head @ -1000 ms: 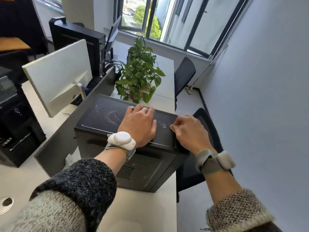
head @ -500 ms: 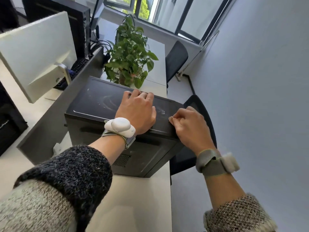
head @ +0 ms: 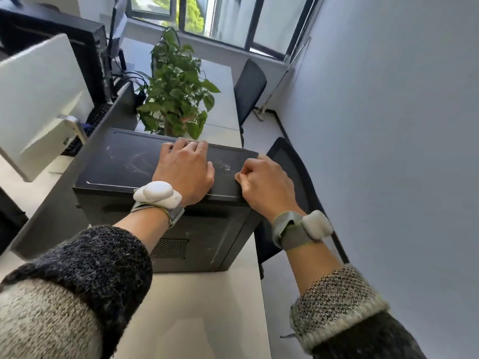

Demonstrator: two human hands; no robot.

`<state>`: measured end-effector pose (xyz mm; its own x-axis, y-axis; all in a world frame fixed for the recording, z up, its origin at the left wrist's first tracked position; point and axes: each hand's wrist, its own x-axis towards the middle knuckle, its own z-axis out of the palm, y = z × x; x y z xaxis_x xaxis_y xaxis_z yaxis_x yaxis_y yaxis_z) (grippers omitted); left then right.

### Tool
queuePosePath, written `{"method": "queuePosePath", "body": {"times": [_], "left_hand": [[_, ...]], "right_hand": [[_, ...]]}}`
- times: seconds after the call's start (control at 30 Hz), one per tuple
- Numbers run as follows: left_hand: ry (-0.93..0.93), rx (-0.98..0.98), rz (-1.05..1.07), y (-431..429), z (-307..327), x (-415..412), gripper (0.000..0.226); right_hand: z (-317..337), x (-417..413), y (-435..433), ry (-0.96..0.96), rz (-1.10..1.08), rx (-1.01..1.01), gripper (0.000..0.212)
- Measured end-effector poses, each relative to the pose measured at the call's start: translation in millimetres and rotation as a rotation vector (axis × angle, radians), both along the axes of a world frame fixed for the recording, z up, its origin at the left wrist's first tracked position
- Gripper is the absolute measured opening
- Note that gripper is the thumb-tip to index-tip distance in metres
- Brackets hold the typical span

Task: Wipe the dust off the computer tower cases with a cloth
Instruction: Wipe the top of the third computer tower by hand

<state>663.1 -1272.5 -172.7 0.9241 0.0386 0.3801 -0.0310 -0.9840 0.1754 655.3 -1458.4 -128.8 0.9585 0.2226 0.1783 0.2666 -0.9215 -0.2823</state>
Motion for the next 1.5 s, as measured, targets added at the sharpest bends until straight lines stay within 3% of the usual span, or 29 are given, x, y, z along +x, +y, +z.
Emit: {"method": "queuePosePath", "body": {"times": [0.13, 0.43, 0.67, 0.87, 1.13, 1.5], "left_hand": [[0.003, 0.007, 0.006, -2, 2, 0, 0.032], [-0.004, -0.013, 0.025, -6, 5, -2, 0.028], [-0.006, 0.008, 0.036, -5, 4, 1, 0.029], [-0.013, 0.008, 0.006, -5, 4, 2, 0.03], [-0.038, -0.005, -0.007, -4, 0, 2, 0.029], [0.008, -0.021, -0.027, -2, 0, 0, 0.034]], "right_hand": [[-6, -37, -20, -0.047, 0.087, 0.022, 0.018], [-4, 13, 5, -0.047, 0.066, -0.009, 0.017], [-9, -29, -23, -0.095, 0.144, 0.013, 0.021], [0, 35, 9, -0.031, 0.004, -0.021, 0.018], [1, 2, 5, -0.001, -0.013, -0.069, 0.018], [4, 84, 52, 0.026, -0.198, -0.032, 0.014]]}}
